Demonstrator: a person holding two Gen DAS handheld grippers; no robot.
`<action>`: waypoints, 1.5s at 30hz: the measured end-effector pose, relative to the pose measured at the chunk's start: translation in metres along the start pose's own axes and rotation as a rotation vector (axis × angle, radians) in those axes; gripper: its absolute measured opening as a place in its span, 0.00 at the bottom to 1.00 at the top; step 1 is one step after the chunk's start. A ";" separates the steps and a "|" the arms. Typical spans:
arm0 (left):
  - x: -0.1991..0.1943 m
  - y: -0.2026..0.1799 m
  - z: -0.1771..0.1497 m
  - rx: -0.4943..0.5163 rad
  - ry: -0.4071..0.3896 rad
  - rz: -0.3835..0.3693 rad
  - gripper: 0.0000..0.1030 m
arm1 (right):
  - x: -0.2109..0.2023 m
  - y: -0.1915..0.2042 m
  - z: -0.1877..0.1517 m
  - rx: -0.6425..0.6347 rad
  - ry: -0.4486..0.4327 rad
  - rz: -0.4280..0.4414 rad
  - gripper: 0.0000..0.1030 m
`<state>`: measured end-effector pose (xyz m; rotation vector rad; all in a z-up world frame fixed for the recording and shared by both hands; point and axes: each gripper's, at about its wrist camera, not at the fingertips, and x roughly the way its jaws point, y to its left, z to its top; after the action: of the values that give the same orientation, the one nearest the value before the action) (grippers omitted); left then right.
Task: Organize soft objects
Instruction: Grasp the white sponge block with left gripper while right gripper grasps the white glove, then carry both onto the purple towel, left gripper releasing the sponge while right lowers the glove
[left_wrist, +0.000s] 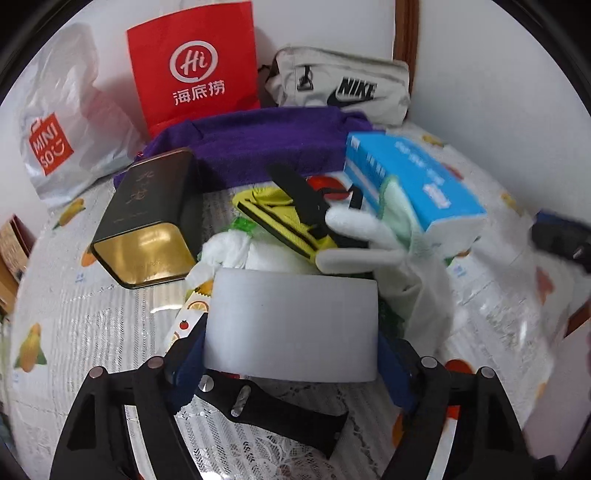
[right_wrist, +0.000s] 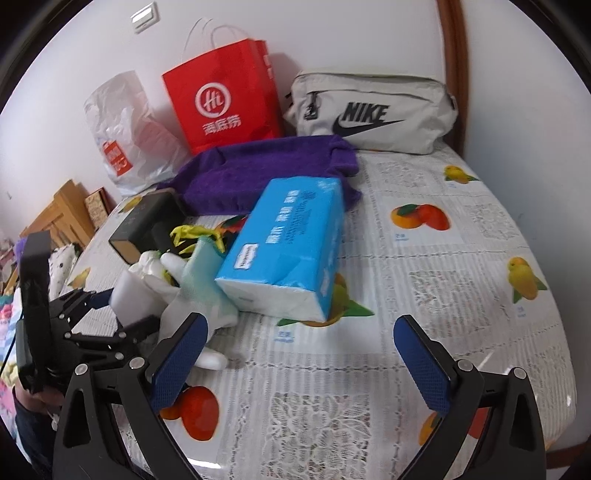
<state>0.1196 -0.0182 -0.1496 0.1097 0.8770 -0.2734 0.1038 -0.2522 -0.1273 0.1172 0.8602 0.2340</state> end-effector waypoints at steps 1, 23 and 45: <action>-0.005 0.002 0.000 -0.008 -0.010 -0.008 0.77 | 0.001 0.003 0.001 -0.005 0.002 0.018 0.97; -0.038 0.075 -0.011 -0.178 -0.031 0.078 0.78 | 0.077 0.077 -0.006 -0.093 0.080 0.153 0.81; -0.070 0.086 0.014 -0.251 -0.069 0.090 0.78 | 0.010 0.077 0.023 -0.181 -0.016 0.160 0.23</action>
<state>0.1118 0.0750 -0.0885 -0.0931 0.8284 -0.0810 0.1152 -0.1756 -0.1047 0.0182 0.8109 0.4590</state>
